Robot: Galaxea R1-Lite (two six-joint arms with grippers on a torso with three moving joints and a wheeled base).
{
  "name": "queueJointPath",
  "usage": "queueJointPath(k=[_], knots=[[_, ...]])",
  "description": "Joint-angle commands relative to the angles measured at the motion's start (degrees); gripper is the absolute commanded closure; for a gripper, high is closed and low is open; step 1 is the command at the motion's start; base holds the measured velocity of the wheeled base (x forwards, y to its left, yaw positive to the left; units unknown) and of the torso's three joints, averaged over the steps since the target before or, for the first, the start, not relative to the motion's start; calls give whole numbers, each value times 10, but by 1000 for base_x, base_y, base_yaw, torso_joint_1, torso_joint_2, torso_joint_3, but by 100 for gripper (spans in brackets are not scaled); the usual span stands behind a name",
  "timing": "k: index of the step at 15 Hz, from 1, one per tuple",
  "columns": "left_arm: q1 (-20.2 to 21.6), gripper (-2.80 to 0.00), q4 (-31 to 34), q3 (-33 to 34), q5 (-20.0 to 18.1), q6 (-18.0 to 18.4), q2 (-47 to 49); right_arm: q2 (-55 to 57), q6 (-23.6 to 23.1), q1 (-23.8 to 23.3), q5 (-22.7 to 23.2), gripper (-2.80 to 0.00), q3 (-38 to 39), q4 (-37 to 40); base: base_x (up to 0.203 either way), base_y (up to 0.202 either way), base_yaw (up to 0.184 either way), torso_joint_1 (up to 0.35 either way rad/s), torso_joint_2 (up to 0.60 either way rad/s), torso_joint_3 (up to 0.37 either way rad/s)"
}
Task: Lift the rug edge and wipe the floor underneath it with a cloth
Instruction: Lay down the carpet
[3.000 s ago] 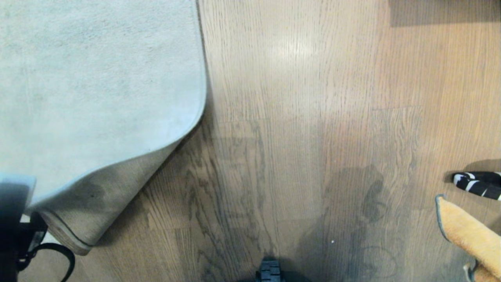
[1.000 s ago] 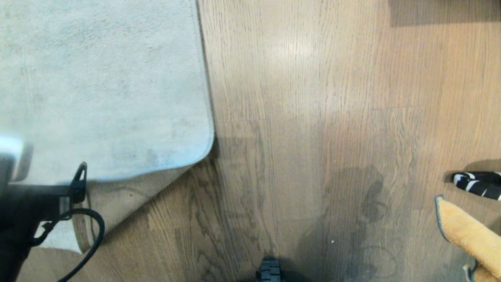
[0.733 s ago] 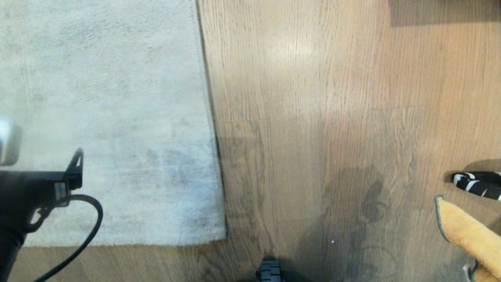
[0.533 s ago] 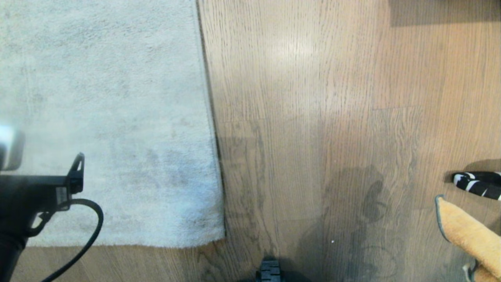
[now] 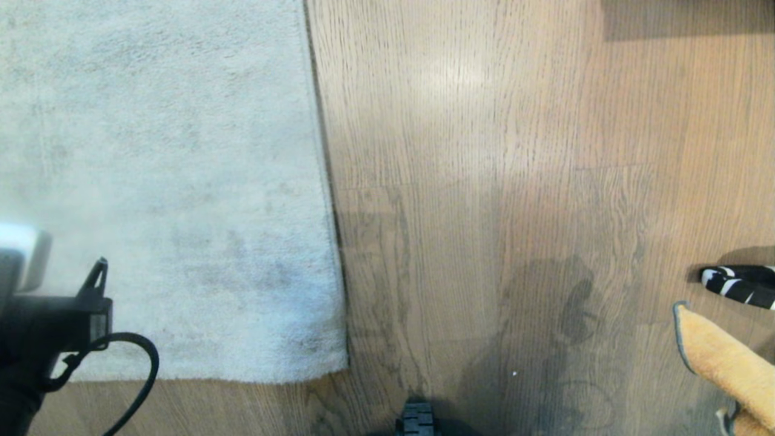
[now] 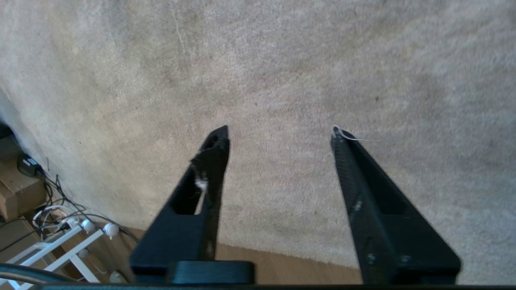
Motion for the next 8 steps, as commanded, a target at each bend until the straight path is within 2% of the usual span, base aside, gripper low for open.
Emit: queueJointPath(k=[1,6,8], knots=[[-3,0,-2,17,3,3,2,1,-1,0,0,0,0,0,0,0,0,0,0,0],[-33,0,1,26,2,-1,0,1,-1,0,0,0,0,0,0,0,0,0,0,0],[-57,0,1,37,2,-10,0,1,-1,0,0,0,0,0,0,0,0,0,0,0]])
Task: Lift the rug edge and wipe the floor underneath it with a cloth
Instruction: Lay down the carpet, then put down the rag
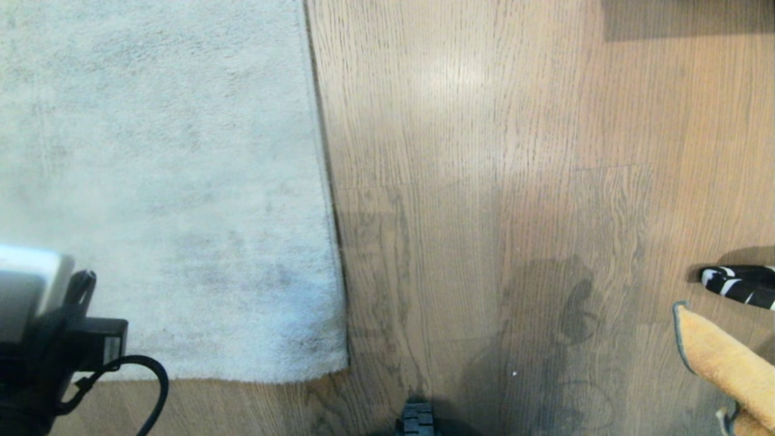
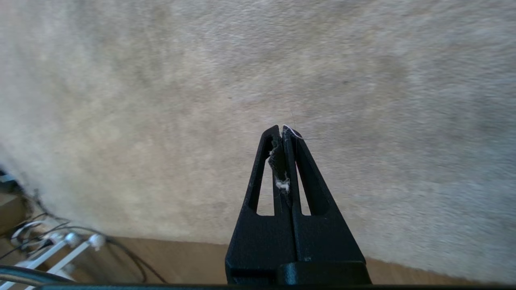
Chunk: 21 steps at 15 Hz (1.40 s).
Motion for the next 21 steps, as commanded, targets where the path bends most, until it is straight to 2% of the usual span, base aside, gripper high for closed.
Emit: queueJointPath(k=[1,2,3,4,6,7,9,10,12,15,18,21], knots=[[-13,0,3,15,-5,-15,-3,1,-1,0,0,0,0,0,0,0,0,0,0,0],[-8,0,15,18,-26,-22,-18,1,-1,0,0,0,0,0,0,0,0,0,0,0],[4,0,39,19,-66,-35,-35,1,-1,0,0,0,0,0,0,0,0,0,0,0],[21,0,70,19,-123,-54,-51,1,-1,0,0,0,0,0,0,0,0,0,0,0],[53,0,119,19,-255,-90,-66,1,-1,0,0,0,0,0,0,0,0,0,0,0],[66,0,141,20,-334,-104,-71,1,-1,0,0,0,0,0,0,0,0,0,0,0],[93,0,189,30,-481,-118,-73,1,-1,0,0,0,0,0,0,0,0,0,0,0],[106,0,211,47,-533,-122,-73,1,-1,0,0,0,0,1,0,0,0,0,0,0],[131,0,250,84,-548,-119,-76,1,-1,0,0,0,0,0,0,0,0,0,0,0],[184,0,331,84,-550,-105,-83,1,-1,0,0,0,0,1,0,0,0,0,0,0],[209,0,357,84,-553,-108,-50,1,-1,0,0,0,0,0,0,0,0,0,0,0],[208,0,354,84,-555,-108,14,1,-1,0,0,0,0,1,0,0,0,0,0,0]])
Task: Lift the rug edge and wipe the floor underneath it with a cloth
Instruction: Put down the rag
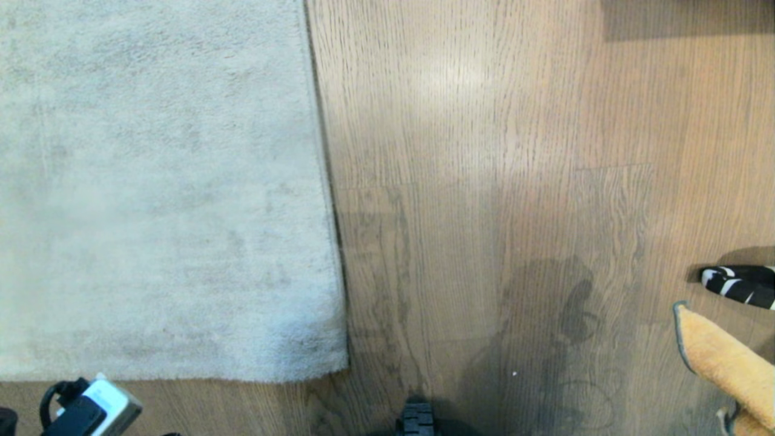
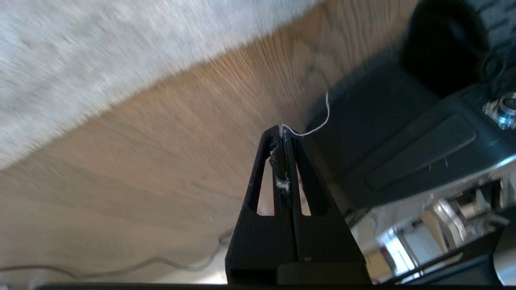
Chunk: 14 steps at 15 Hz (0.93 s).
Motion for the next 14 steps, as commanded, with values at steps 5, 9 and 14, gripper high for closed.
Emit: queueJointPath(k=[5,9,14], knots=[[-3,0,-46,0,0,2,167,1,0,0,0,0,0,0,0,0,0,0,0,0],[-4,0,-109,-1,-1,3,258,1,0,0,0,0,0,0,0,0,0,0,0,0],[-5,0,-195,-22,1,2,390,1,0,0,0,0,0,0,0,0,0,0,0,0]])
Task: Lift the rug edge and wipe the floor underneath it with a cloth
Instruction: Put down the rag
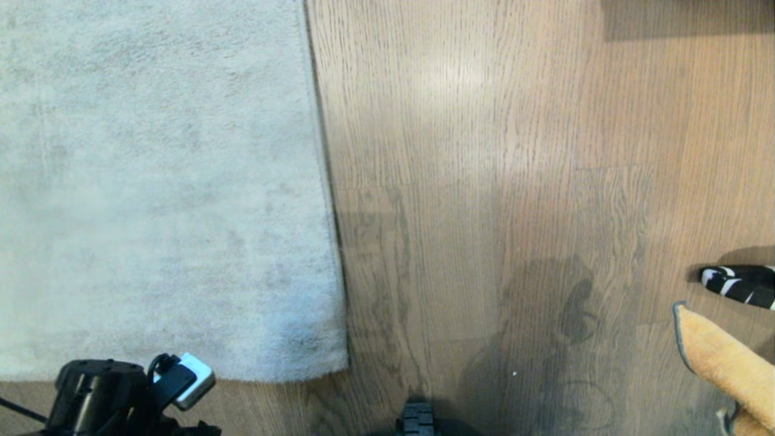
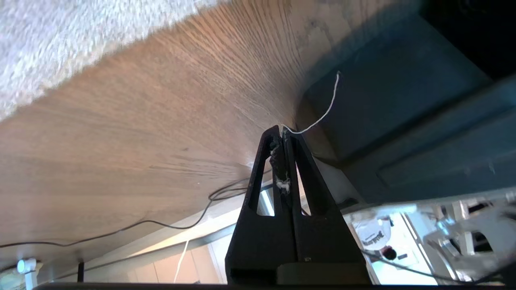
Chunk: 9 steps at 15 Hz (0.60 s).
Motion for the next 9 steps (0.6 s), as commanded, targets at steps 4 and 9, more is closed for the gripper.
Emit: queueJointPath(k=[4,9], knots=[[6,0,-79,-62,4,2,145,1,-1,0,0,0,0,0,0,0,0,0,0,0],[-9,0,-140,-117,-1,0,207,1,-1,0,0,0,0,0,0,0,0,0,0,0]])
